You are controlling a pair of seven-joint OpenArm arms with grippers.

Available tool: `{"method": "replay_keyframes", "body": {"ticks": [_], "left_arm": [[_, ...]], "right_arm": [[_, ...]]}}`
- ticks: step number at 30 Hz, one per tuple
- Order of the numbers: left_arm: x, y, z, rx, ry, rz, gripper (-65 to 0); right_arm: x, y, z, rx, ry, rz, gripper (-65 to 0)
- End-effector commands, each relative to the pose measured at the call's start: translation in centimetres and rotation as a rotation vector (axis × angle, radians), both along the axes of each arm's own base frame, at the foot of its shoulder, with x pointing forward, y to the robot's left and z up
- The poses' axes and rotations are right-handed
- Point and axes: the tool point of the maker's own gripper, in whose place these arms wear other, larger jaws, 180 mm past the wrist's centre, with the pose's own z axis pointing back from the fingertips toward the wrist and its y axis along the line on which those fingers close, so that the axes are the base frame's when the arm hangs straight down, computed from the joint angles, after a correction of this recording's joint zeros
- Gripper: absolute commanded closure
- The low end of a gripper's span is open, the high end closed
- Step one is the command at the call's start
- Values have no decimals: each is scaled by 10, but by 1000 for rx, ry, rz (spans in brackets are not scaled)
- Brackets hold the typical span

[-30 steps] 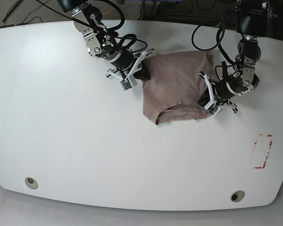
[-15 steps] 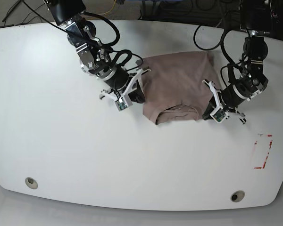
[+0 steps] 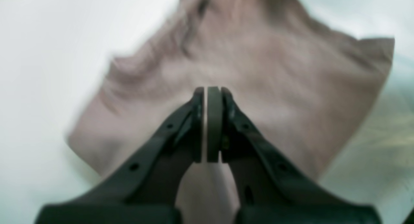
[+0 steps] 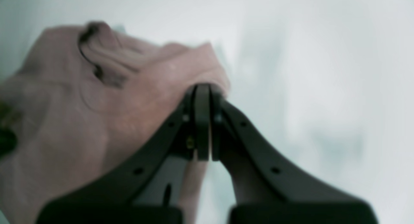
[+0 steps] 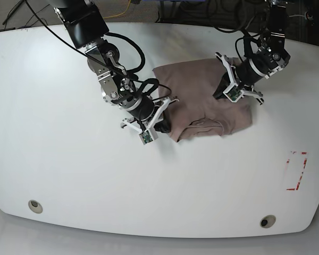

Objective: Layout the t-shirt on the table in an organized manner, then fold the t-shirt properly
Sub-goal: 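Pinch the folded bundle with both grippers and square its edges, then release the right gripper and move it back from the bundle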

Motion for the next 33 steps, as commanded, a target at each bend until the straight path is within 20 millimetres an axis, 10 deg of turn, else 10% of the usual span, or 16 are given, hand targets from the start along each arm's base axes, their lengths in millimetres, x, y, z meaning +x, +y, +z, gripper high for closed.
{"method": "replay_keyframes", "body": {"ticks": [1,20,33], "left_arm": [[-3,-5,7,-38,-20,1,0],[9,28,-45,-4,114,64,0],[29,46,-38,38,84,65,0]], "right_arm": [[13,7,13,26,-42,14,0],[-12,-4,-49,7,76,40,0],[-31,-10,-60,0,103,40,0]]}}
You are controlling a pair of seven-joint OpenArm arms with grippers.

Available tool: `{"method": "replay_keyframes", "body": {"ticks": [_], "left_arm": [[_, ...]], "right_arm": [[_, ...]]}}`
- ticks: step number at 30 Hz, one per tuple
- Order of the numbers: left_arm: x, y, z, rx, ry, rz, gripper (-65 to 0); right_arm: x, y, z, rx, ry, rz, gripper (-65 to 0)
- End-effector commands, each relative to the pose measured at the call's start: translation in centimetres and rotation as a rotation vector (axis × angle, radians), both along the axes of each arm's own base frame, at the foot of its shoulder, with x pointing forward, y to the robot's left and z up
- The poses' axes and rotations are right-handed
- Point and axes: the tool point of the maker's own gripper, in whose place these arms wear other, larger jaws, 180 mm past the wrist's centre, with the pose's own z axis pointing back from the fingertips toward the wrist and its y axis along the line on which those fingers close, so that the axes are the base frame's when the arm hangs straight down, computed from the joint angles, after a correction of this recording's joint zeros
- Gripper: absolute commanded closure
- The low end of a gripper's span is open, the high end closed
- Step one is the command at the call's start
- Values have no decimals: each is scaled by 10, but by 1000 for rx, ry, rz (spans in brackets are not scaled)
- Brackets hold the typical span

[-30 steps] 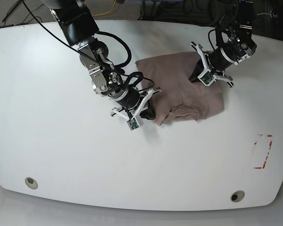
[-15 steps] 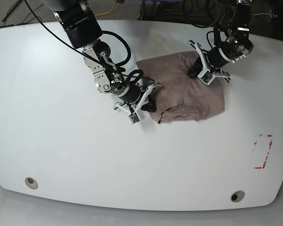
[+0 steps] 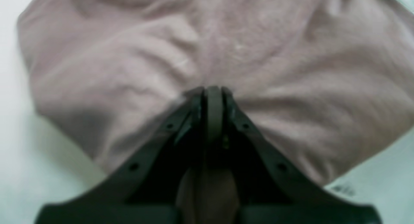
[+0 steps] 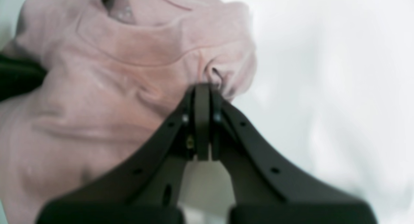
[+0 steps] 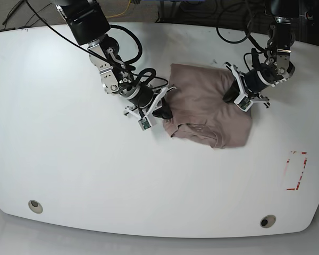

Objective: Layout the t-shirt on the table in an organized manner, then fold the t-shirt properly
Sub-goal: 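Release the right gripper and move it back from the bundle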

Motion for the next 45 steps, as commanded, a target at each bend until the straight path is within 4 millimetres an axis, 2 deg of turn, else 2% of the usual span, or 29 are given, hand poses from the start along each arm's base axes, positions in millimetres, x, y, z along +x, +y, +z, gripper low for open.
{"method": "replay_keyframes", "body": {"ticks": [1,6,13,18,22,24,30,36,40,45], "left_arm": [[2,6,7,44,-16,-7,0],[4,-1,24,46,-66,-26,0],[13,-6,66,51,-191,-34,0],[18,-20,78,14,-231,-33,0],[25,-29,87,-10,-260,-29,0],[28,-40,88,-34,-263,-37,0],[24,-68,87,-84,-255,-74,0],[17,-93,74,-129,-209,-109,0],[25,-94,67,-147,-197,-63,0],[35,-89,63,-157,-198,-16,0]], "right_arm": [[-2,-5,-5,-41,23,12,0],[2,-2,5,-35,1,13,0],[11,-1,41,-42,-74,47,0],[17,5,62,-32,-122,63,0],[19,5,65,-32,-128,64,0],[21,4,64,-37,-127,63,0],[27,-7,40,-98,-87,49,0],[32,-9,34,-140,-91,54,0],[39,-12,41,-149,-112,50,0],[56,-50,53,-155,-140,-46,0]]}}
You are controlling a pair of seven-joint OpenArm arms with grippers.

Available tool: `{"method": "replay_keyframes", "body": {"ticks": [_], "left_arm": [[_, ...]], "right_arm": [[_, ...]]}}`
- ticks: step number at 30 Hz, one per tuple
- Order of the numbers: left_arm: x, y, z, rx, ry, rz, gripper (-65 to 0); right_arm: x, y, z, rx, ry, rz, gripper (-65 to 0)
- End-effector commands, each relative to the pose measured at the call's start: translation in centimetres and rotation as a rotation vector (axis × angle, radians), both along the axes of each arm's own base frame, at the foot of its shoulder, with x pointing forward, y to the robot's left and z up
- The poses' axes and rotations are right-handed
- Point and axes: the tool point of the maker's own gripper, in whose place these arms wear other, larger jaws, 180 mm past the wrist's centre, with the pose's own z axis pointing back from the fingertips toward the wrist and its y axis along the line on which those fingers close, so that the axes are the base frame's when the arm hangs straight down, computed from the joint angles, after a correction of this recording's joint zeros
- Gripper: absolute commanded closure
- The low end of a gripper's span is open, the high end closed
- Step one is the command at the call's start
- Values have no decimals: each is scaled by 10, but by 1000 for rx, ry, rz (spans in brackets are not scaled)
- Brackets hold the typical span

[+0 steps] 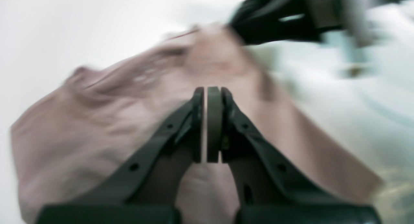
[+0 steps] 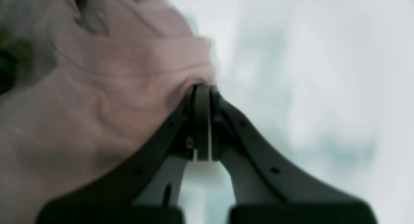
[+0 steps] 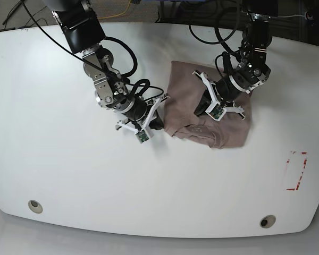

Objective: Layout the t-shirt on the table in an organized manner, then fold the t-shirt properly
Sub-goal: 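Release the right gripper and move it back from the bundle, then grasp the folded bundle with the left gripper and slide it toward the red square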

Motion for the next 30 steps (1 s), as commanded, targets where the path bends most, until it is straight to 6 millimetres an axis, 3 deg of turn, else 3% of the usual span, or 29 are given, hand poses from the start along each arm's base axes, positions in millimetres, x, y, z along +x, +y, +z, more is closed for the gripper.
{"method": "replay_keyframes", "body": {"ticks": [1,8,15,22,30], "left_arm": [[10,-3,16,-56,-62,6,0],[15,2,11,-110,-83,52,0],[23,14,2,-153,-106,153,0],[27,23,-7,-226,-160,249,0],[20,35,-45,-240,-112,321,0]], "right_arm": [[21,-25,23,2,-76,-66,0],[28,-77,44,20,-131,-204,0],[23,-106,53,24,-156,-280,0],[15,-110,48,22,-144,-293,0],[7,-110,40,19,-121,-293,0]]}}
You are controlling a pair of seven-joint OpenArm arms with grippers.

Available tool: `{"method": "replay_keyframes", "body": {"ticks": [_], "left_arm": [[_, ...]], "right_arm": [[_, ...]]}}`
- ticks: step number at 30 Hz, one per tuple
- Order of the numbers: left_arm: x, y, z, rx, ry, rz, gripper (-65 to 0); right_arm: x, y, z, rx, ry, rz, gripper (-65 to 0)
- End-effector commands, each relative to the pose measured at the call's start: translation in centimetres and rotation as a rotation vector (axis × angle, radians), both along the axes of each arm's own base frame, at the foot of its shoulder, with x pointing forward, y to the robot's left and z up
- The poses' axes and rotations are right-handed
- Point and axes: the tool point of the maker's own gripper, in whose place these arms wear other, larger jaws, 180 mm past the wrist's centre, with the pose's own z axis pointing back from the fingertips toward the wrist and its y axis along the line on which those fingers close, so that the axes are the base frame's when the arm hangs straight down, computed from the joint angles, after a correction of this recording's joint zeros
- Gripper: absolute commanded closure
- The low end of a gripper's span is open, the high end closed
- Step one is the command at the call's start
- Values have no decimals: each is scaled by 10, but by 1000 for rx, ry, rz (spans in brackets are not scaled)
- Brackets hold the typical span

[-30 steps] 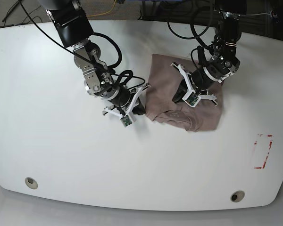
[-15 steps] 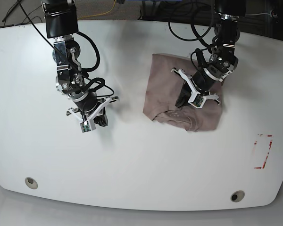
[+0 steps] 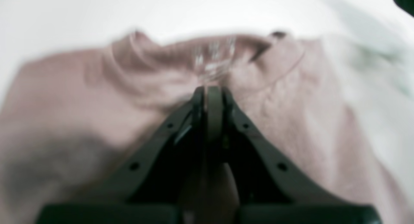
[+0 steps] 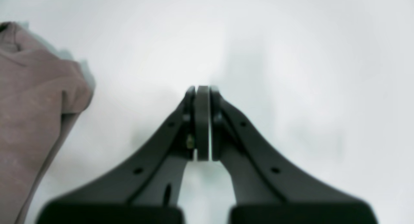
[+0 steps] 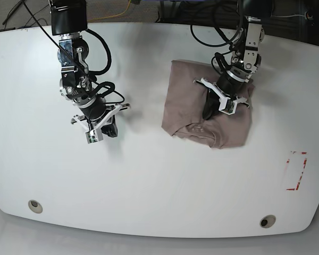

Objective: Layout the t-shirt on the table in an organized manner, then fold the t-shirt properly
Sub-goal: 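Grasp the folded bundle with the left gripper and slide it toward the red square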

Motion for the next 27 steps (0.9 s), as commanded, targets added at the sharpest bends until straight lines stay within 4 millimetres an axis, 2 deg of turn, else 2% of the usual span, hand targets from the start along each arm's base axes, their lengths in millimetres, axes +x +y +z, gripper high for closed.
{"method": "replay_keyframes", "body": {"ticks": [1,4,14,19,22,27], "left_arm": [[1,6,-7,-8,6,24,0],[-4,8,-21,-18,30,34,0],[-8,17,-27,-12,38,55,0],[-17,42,-34,29,57,78,0],[-15,51,-32,33,53,98,0],[-21,83,-33,81,59,133,0]], "right_arm": [[6,-2,14,8,-49,-3,0],[6,-2,13,8,-47,-3,0],[5,-2,13,8,-46,-3,0],[6,-1,13,11,-48,-1,0],[6,0,13,13,-48,-1,0],[6,1,13,16,-48,-2,0]]}}
